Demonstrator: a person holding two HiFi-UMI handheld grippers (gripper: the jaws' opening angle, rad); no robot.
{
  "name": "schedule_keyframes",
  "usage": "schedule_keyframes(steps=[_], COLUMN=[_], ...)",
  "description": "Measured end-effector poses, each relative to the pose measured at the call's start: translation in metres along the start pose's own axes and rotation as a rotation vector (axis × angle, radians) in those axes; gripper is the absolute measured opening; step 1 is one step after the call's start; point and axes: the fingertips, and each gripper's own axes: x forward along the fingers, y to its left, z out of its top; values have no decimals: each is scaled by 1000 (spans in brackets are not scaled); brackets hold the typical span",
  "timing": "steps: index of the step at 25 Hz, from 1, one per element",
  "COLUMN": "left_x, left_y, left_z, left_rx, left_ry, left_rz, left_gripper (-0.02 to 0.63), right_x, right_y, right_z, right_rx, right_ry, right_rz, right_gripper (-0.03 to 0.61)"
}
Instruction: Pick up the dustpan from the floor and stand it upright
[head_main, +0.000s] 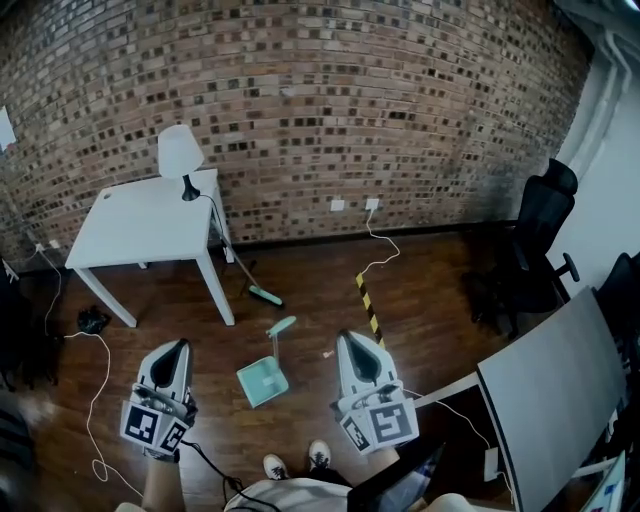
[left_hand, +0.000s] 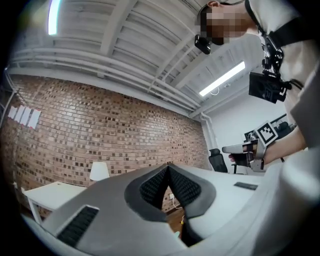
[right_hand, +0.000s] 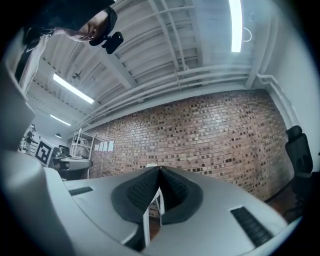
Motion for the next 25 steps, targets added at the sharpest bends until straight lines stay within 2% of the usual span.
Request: schedule_keyframes(steps=[6,10,16,19,21,25], left_x=[-20,-29,-52,-70,-80,-105], left_y=[-15,-25,-35,-56,-74,-119], left_z=[5,2,-27,-28,-26,-20], left_rx=[68,70,95,89,90,79], left_ry=[16,23,86,107,109,105], left_rz=[-1,-11,-85,-92,-84,-68], left_gripper=[8,8,8,8,8,8], right_x=[-2,-12,-40,-64,-79,-121], right_y=[3,6,15,21,19,21], right_z=[14,20,6,8,8,20], right_rx=[-20,-11,-48,-33,13,35], right_ry=[-38,-46,-1,15,14,-22], right_rz=[-12,-9,-57,-35,-30,-4], right_gripper=[-18,-18,-17,-18,-17,-18])
